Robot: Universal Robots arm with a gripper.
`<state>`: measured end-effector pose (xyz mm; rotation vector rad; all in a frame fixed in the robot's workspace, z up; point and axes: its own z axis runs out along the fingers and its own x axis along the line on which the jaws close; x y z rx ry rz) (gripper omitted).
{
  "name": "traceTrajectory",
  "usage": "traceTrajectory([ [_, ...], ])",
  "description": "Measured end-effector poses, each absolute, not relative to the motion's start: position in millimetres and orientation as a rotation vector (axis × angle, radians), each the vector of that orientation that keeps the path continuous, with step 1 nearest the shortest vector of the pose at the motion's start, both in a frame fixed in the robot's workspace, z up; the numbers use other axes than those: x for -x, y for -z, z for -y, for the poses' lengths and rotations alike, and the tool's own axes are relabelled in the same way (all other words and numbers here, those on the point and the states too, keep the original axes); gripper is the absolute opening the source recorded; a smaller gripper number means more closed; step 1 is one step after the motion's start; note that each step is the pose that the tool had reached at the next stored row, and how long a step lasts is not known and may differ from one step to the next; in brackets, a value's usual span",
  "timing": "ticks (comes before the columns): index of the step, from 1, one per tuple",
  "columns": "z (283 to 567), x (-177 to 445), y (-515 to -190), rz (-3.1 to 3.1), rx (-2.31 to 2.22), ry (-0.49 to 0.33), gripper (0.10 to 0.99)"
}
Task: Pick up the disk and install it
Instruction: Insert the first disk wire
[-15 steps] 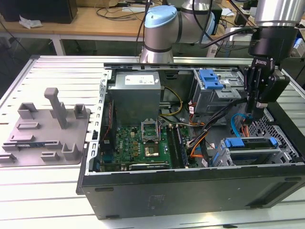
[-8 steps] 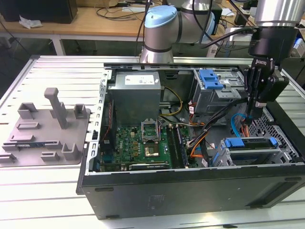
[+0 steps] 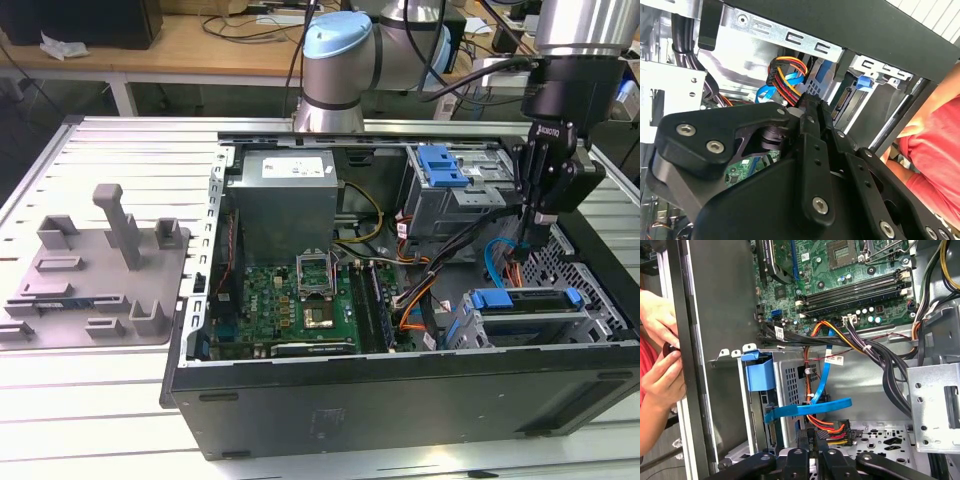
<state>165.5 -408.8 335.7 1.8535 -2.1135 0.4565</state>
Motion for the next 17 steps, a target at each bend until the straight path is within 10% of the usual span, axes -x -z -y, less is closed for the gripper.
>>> traceTrajectory([
  [17, 440, -166, -342, 2.156, -1.892, -0.386, 0.169],
])
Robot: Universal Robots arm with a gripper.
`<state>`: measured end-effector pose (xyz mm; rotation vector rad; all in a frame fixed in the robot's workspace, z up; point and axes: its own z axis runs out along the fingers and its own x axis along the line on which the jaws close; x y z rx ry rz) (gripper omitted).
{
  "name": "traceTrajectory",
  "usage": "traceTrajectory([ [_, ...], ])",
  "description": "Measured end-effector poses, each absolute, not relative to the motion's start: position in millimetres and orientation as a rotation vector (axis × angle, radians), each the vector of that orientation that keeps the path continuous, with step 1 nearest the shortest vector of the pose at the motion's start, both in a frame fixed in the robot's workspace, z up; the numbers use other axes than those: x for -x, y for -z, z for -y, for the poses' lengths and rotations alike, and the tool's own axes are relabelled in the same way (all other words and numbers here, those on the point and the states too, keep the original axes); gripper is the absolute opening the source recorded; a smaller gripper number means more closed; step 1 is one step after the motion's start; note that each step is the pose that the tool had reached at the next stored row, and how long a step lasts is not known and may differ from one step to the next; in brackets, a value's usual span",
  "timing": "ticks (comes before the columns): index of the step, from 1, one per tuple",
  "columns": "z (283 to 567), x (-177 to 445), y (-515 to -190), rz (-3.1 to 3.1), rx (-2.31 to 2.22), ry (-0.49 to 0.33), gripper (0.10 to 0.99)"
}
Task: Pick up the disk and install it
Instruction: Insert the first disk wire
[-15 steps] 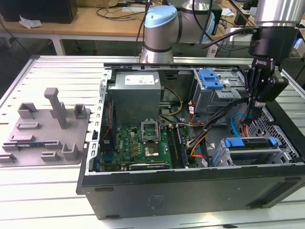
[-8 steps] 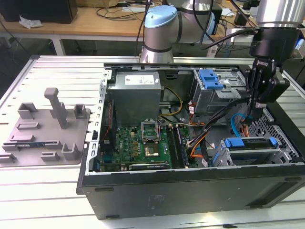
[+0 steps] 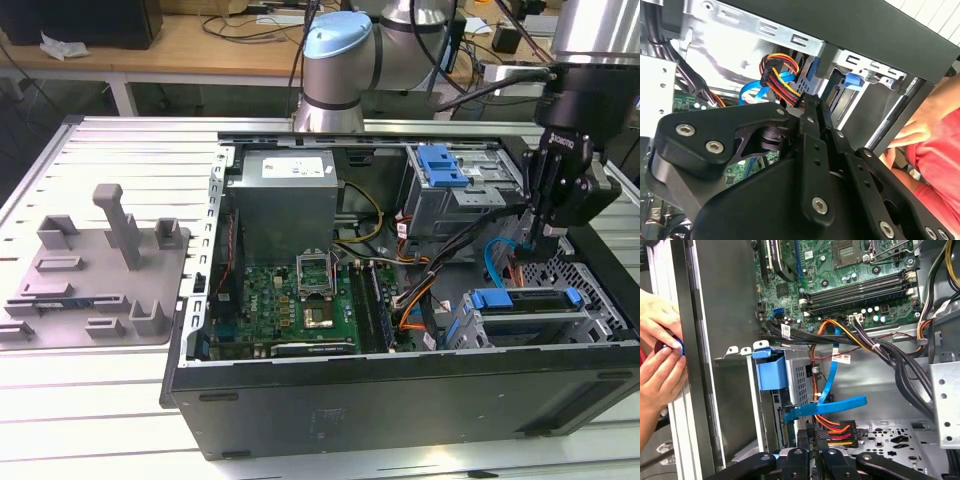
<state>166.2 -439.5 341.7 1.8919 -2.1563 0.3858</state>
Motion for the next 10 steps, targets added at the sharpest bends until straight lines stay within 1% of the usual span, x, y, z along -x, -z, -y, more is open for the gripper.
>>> traceTrajectory([
  [6, 460, -168, -344, 2.189, -1.921, -0.328, 0.169],
  [10, 471, -170, -344, 2.201, -1.932, -0.307, 0.169],
])
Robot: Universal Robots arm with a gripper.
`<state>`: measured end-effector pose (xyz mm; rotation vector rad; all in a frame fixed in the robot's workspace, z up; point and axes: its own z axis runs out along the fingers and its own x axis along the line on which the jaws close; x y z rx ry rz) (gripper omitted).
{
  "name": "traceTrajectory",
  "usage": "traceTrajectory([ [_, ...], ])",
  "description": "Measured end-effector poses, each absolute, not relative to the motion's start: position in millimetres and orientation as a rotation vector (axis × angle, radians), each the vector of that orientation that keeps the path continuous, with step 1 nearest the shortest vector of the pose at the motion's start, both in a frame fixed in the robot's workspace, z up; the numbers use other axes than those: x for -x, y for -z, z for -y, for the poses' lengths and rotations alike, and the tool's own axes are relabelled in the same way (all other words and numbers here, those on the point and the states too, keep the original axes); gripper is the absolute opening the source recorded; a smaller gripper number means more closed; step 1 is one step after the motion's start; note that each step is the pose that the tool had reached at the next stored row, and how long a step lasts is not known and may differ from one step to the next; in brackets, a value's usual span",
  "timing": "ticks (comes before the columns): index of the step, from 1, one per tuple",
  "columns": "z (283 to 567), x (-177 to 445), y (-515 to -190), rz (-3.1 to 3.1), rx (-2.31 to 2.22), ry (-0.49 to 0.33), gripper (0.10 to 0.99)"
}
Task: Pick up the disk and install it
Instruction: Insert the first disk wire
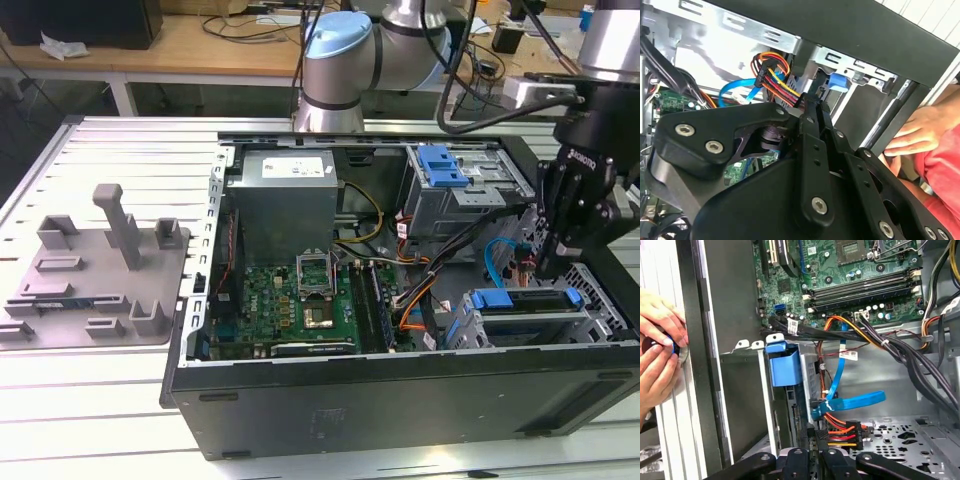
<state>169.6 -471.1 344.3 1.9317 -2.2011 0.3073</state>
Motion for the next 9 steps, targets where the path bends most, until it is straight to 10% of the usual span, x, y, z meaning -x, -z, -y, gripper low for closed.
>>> traceTrajectory([
  [9, 484, -170, -345, 2.234, -1.966, -0.242, 0.169],
])
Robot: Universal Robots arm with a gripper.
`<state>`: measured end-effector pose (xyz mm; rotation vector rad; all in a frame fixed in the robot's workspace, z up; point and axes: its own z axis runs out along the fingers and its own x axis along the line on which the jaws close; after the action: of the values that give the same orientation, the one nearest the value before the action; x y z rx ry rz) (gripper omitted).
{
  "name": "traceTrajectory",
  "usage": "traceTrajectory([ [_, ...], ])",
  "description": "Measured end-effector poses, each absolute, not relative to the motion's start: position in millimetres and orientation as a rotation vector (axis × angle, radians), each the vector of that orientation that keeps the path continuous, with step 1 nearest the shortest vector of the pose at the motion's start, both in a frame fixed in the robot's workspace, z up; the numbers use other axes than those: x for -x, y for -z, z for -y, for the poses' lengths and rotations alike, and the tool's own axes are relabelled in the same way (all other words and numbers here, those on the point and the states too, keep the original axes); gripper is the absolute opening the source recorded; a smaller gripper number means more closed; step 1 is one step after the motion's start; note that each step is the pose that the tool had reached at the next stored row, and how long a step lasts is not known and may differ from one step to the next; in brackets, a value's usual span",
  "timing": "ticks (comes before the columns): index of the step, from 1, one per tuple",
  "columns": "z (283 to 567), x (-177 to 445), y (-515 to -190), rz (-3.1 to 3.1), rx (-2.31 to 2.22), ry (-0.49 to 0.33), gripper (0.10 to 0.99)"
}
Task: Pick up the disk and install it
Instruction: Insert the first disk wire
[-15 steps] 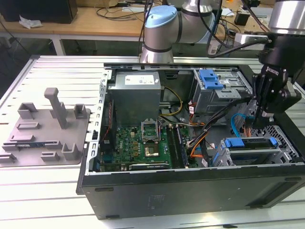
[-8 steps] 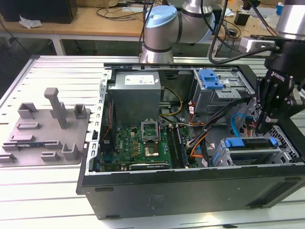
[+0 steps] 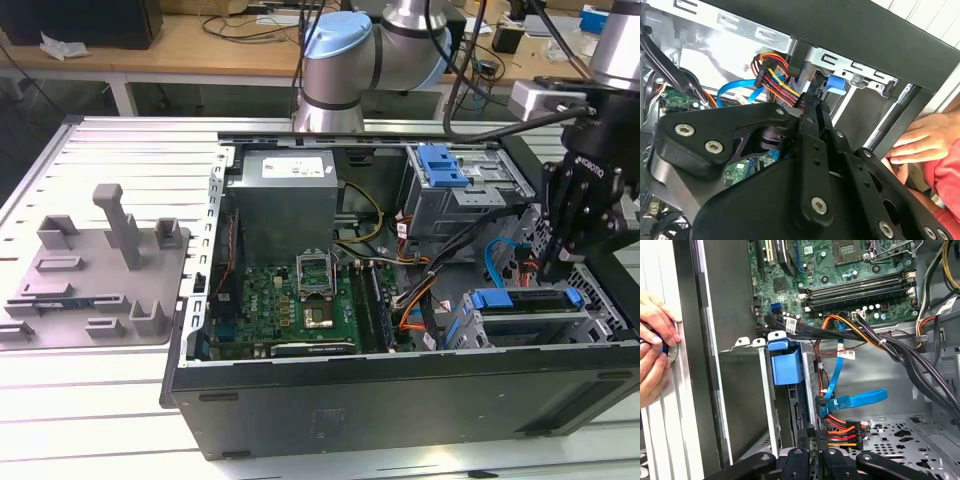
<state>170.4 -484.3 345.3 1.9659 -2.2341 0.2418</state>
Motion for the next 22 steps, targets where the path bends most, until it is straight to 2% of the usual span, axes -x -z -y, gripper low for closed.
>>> traceTrajectory([
  [14, 502, -170, -347, 2.272, -2.004, -0.162, 0.169],
  [22, 504, -170, -347, 2.275, -2.006, -0.158, 0.169],
])
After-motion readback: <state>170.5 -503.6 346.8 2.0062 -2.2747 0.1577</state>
